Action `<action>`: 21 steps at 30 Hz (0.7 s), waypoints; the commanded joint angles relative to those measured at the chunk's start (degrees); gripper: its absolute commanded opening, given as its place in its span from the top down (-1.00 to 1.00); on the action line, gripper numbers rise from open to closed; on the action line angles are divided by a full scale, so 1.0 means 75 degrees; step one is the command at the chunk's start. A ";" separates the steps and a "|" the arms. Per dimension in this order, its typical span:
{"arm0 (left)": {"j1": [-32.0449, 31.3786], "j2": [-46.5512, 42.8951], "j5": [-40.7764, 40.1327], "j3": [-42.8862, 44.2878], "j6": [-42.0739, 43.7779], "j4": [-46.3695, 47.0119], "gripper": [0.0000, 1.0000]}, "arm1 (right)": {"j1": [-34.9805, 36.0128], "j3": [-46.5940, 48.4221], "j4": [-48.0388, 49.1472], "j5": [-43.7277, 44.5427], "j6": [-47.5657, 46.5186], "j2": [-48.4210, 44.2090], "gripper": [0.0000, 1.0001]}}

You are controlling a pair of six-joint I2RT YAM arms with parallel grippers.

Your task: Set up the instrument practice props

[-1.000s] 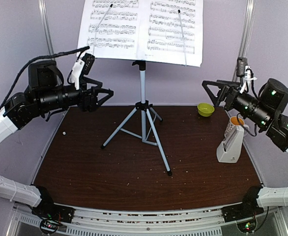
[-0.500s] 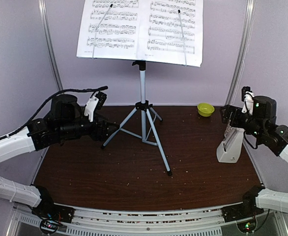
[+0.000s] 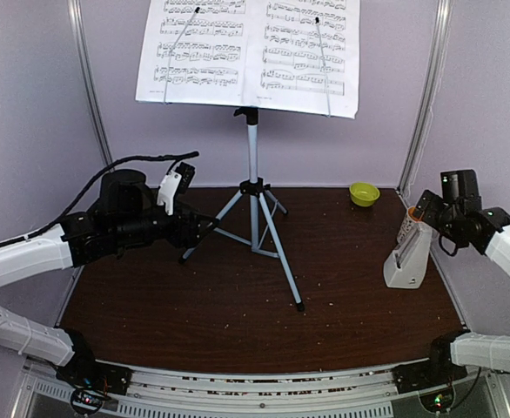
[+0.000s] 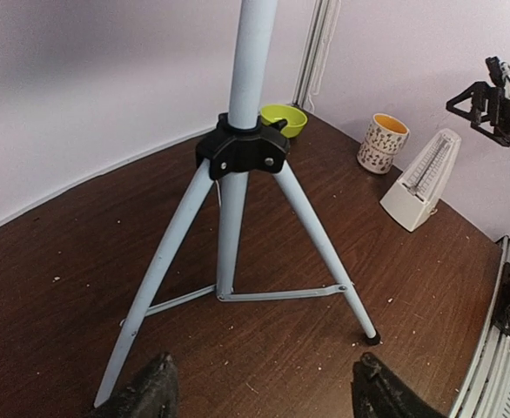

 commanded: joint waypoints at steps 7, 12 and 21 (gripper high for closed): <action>-0.0024 -0.0048 -0.0301 -0.0089 -0.0209 0.0511 -0.39 | -0.0033 0.0825 -0.1627 0.0806 0.2805 0.1430 -1.00; -0.0024 -0.0010 -0.0363 -0.0074 -0.0176 0.0499 -0.39 | -0.0027 0.0854 -0.1828 0.0919 0.3344 0.1555 -1.00; -0.0024 0.0049 -0.0381 -0.0017 -0.0115 0.0486 -0.39 | -0.0033 0.0799 -0.1681 0.0741 0.3776 0.1818 -1.00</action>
